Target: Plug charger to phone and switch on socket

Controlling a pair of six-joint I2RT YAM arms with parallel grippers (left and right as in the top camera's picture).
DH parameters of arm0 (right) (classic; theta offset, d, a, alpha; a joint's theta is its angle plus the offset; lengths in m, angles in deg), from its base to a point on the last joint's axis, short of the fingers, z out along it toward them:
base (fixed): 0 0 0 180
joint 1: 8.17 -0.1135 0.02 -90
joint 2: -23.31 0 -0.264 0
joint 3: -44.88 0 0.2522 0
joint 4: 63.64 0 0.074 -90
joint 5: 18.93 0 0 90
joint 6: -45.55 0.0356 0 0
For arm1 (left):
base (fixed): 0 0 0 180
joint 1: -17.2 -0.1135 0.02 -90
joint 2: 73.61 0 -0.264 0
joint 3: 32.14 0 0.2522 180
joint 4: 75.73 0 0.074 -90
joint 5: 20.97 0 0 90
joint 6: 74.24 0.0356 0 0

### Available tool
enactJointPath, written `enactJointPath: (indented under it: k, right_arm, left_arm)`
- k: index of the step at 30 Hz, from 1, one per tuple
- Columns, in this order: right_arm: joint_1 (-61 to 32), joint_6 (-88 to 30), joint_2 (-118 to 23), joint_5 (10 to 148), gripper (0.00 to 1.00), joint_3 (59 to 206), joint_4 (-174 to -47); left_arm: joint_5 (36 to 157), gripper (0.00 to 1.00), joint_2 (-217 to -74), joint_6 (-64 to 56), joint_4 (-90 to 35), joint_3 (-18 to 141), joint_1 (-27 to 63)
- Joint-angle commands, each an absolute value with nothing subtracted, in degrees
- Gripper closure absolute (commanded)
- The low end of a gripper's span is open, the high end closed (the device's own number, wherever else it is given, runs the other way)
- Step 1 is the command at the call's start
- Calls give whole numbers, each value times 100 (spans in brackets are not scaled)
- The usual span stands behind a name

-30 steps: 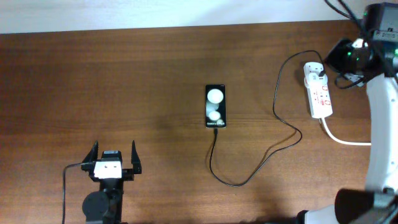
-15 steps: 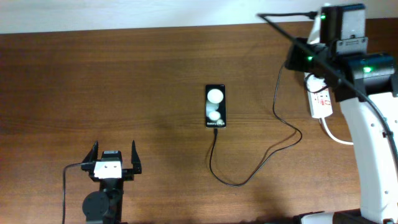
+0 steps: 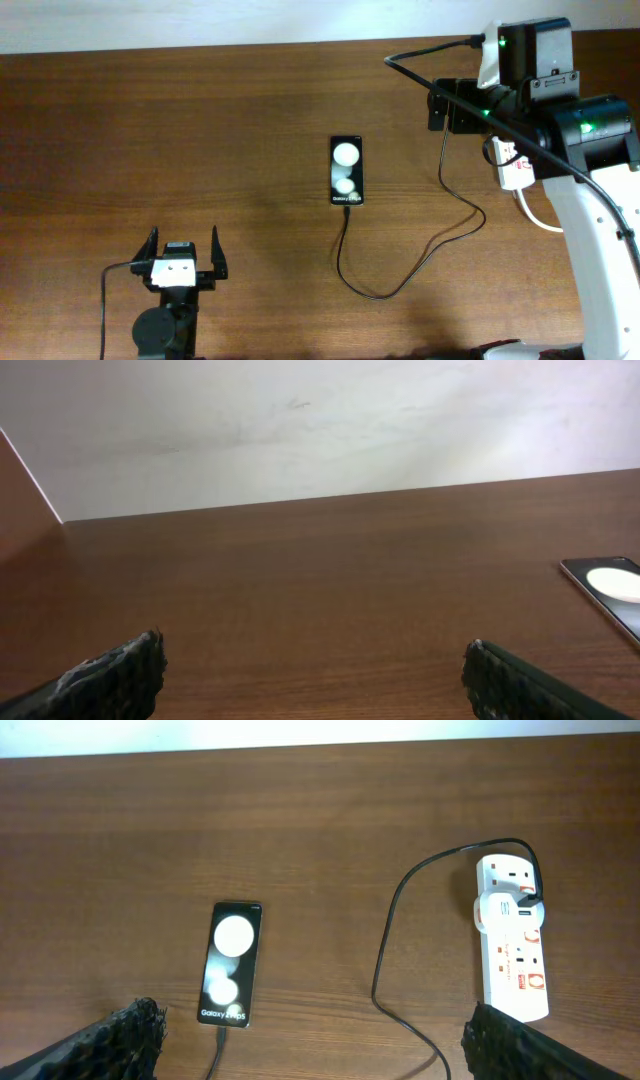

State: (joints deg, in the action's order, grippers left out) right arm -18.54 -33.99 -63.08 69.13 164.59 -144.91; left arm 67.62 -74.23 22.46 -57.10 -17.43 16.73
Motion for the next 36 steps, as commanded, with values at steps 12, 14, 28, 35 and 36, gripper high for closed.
enactJointPath:
  k: [12, 14, 28, 35, 36]
  right_arm:
    - [-1861, -3421, -6278, 6885, 1, 16466, -14611]
    - [-1861, -3421, -6278, 6885, 1, 16466, -14712]
    - [-1867, -3526, -5506, 6883, 1, 16230, -14685]
    - [-1865, -3524, -3441, 6887, 1, 13026, -12841]
    - [-1865, -3522, -3060, 6887, 1, 12492, -12497]
  left_arm:
    - [6843, 1, -7395, 2359, -5721, -1787, 1634]
    - [6843, 1, -7395, 2359, -5721, -1787, 1634]
    - [6843, 1, -7395, 2359, -5721, -1787, 1634]
    - [6840, 1, -7395, 2359, -5721, -1787, 1634]
    - [6843, 1, -7395, 2359, -5721, -1787, 1634]
